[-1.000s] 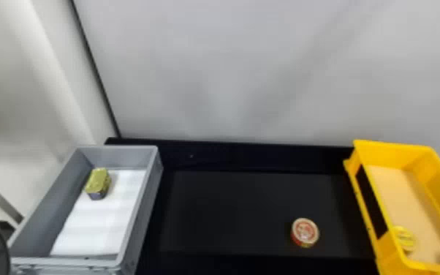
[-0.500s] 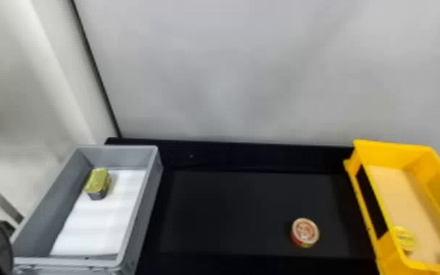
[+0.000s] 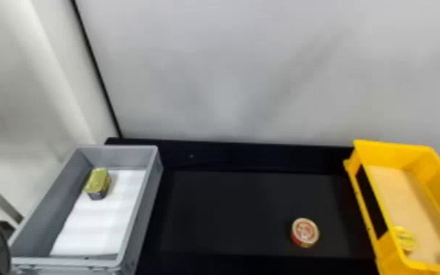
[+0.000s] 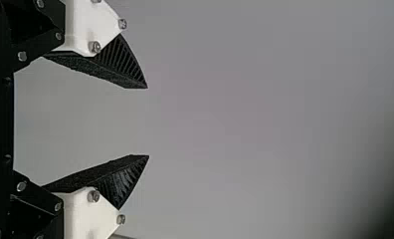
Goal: Pick up the round yellow can and place it in the yellow rectangular box
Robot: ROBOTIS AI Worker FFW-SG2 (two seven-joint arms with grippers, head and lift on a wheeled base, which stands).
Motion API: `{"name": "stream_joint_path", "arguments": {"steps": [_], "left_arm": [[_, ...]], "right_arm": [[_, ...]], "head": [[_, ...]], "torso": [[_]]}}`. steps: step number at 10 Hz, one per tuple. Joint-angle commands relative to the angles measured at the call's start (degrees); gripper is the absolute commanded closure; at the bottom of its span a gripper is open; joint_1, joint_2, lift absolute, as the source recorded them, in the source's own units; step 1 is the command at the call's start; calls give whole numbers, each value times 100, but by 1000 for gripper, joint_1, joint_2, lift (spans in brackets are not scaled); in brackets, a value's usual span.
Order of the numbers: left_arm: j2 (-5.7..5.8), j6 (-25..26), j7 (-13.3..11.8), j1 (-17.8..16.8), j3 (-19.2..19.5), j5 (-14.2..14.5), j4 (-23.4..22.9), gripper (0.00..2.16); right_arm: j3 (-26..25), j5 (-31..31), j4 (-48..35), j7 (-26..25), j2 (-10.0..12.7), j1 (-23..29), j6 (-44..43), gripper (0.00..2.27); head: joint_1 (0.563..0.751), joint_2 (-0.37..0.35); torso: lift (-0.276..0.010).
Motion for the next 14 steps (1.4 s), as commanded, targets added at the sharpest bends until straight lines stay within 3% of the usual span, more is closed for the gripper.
{"name": "stream_joint_path", "arguments": {"steps": [1,4,12,14], "left_arm": [[-15,-1,0,13,45,25,5,30],[-15,-1,0,13,71,51,40,30],[-15,-1,-9,22,168,112,84,30],[-15,-1,-17,31,203,112,84,30]], "right_arm": [[279,-59,306,123,199,307,-51,394],[640,-50,402,123,428,677,45,394],[2063,-366,622,-844,437,1750,415,411],[2354,-463,569,-871,419,1917,555,427]], "head": [[694,14],[694,14],[694,14],[694,14]], "torso": [[-66],[-66],[-66],[-66]]}}
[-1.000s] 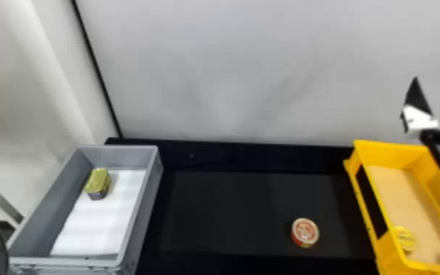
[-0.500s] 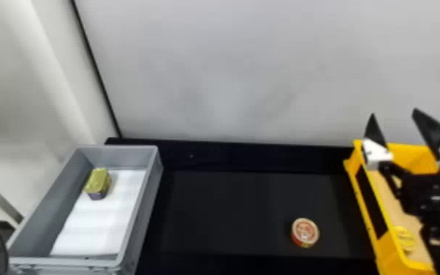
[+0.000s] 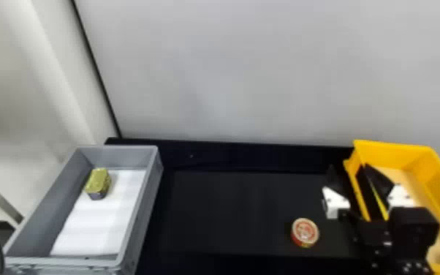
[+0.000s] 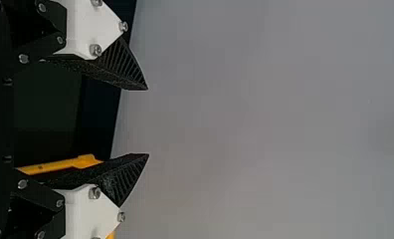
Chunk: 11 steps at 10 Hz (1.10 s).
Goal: Pick up the round yellow can and place it in the yellow rectangular box
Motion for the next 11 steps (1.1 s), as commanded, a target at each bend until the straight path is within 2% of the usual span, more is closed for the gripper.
{"name": "stream_joint_path", "arguments": {"steps": [1,8,11], "left_arm": [[-15,0,-11,3,37,0,-10,30],[-15,18,-82,30,151,0,-10,30],[-15,35,-108,56,195,0,-36,30]], "right_arm": [[281,-86,-103,-27,-14,214,181,437],[351,-262,-323,96,-101,698,673,403],[281,-517,-341,176,-207,821,1104,234]], "head": [[694,14],[694,14],[694,14]], "torso": [[-66],[-66],[-66]]}}
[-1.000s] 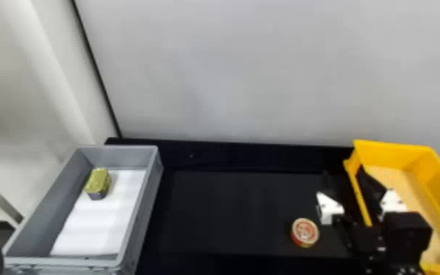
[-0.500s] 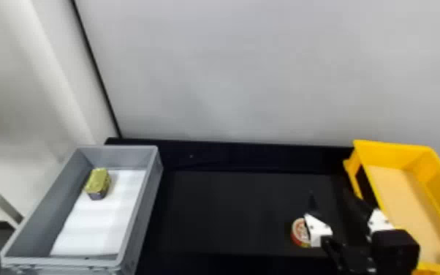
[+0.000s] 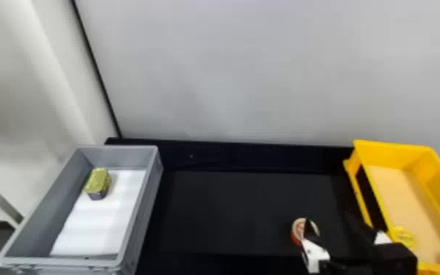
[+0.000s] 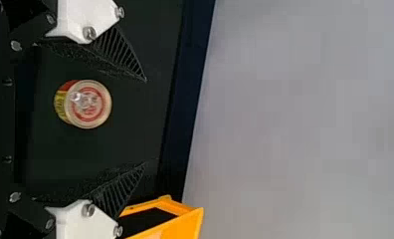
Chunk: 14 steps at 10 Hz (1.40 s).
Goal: Pick up the round yellow can and place it in the yellow rectangular box
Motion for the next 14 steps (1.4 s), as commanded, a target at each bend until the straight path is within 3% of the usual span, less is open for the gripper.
{"name": "stream_joint_path", "arguments": {"steps": [1,8,14], "left_arm": [[-15,10,-8,7,2,0,-8,30],[-15,19,-8,-1,-69,0,-8,30],[-15,19,1,-10,-104,0,10,30]], "right_arm": [[-24,-152,14,1,-74,14,231,133],[-332,-574,453,1,-56,-233,969,64],[-305,-793,1059,423,-48,-927,1216,58]], "head": [[694,14],[694,14],[694,14]], "torso": [[-66],[-66],[-66]]}}
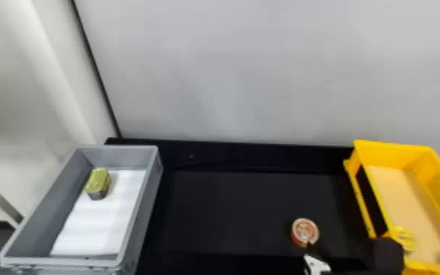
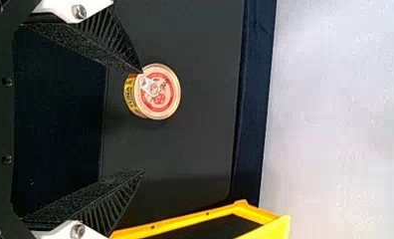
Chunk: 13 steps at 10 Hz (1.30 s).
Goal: Pick up the round yellow can and place it in the yellow rectangular box
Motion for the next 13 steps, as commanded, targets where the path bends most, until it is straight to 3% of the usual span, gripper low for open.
{"name": "stream_joint_path", "arguments": {"steps": [1,9,13], "left_arm": [[-15,0,0,-8,-17,0,16,30],[-15,-9,18,-17,-52,0,25,30],[-15,-53,53,-17,-69,0,25,30]], "right_arm": [[29,-15,193,178,-9,-268,82,39],[205,337,1344,846,-17,-1323,197,-2],[292,460,1748,1022,-17,-1596,153,-2]], "head": [[694,14],[694,14],[694,14]], "torso": [[-66],[-66],[-66]]}}
